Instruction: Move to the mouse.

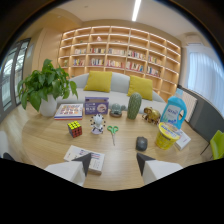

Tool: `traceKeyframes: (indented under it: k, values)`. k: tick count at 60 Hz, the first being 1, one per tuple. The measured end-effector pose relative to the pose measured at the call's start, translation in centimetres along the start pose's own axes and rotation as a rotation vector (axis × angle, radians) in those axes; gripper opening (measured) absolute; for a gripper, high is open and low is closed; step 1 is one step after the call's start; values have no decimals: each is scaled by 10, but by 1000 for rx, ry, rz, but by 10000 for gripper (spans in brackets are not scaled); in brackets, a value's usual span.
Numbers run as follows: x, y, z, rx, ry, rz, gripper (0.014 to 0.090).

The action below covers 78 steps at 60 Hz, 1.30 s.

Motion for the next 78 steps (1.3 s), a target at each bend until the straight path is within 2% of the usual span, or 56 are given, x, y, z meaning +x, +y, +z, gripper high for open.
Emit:
traceKeyframes:
  k: [9,10,11,26,36,60,78]
  values:
    - [11,10,-11,-10,3,-20,860]
    - [13,12,-12,-12,5,-21,898]
    - [15,14,-13,-14,8,-22,860]
    - [59,50,-11,-82,43,-17,862]
    - [94,62,26,-133,70,-14,859]
    - [135,50,157,-156,59,0,862]
    - [133,60,189,-184,33,28,864]
